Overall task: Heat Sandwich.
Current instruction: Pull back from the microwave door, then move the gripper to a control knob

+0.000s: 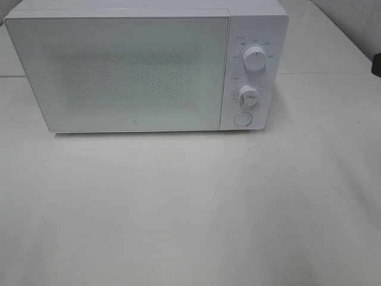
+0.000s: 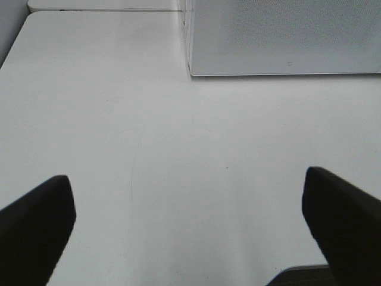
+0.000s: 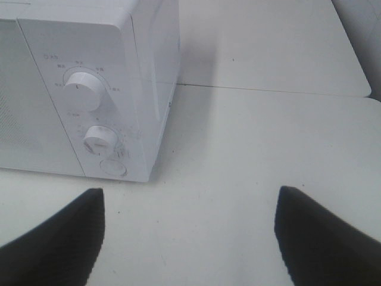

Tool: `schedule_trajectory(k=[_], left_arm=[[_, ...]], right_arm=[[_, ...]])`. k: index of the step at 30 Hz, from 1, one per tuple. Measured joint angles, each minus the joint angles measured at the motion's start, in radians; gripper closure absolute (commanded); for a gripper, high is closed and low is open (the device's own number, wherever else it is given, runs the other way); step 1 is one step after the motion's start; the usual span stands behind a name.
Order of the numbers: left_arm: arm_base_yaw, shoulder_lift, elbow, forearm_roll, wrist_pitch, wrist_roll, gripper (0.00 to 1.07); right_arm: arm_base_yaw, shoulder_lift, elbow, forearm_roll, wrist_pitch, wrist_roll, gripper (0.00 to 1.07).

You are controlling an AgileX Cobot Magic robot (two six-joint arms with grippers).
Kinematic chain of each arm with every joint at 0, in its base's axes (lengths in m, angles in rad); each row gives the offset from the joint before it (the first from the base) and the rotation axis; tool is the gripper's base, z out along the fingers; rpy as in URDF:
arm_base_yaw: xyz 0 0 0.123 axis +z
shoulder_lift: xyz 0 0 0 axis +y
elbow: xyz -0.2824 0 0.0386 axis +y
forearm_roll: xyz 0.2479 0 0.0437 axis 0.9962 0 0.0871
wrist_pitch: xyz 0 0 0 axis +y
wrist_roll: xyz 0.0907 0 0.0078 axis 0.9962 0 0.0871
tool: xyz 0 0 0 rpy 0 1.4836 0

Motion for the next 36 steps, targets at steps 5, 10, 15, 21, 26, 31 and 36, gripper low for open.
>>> schedule_trajectory(k=[5, 10, 15, 21, 26, 31, 36], left_arm=[[0.0, 0.0, 0.0, 0.0, 0.0, 0.0, 0.08], [0.0, 0.0, 0.0, 0.0, 0.0, 0.0, 0.08], [0.0, 0.0, 0.0, 0.0, 0.0, 0.0, 0.08], [0.0, 0.0, 0.0, 0.0, 0.0, 0.0, 0.08], [0.0, 0.0, 0.0, 0.0, 0.0, 0.0, 0.08], [0.0, 0.0, 0.0, 0.0, 0.0, 0.0, 0.08], [0.0, 0.0, 0.0, 0.0, 0.0, 0.0, 0.08]], right_arm=[[0.0, 0.08, 0.0, -0.001, -0.118, 0.0, 0.31], [0.0, 0.178, 0.001, -0.043, -0.296, 0.001, 0.31], [0.0, 0.263, 0.046, -0.046, -0.503, 0.003, 0.31], [0.0, 0.362, 0.123, -0.01, -0.699, -0.008, 0.31], [0.019, 0.435, 0.17, 0.09, -0.806, -0.076, 0.31], [0.129, 0.498, 0.198, 0.25, -0.908, -0.215, 0.31], [0.232, 0.568, 0.203, 0.4, -0.996, -0.311, 0.31]])
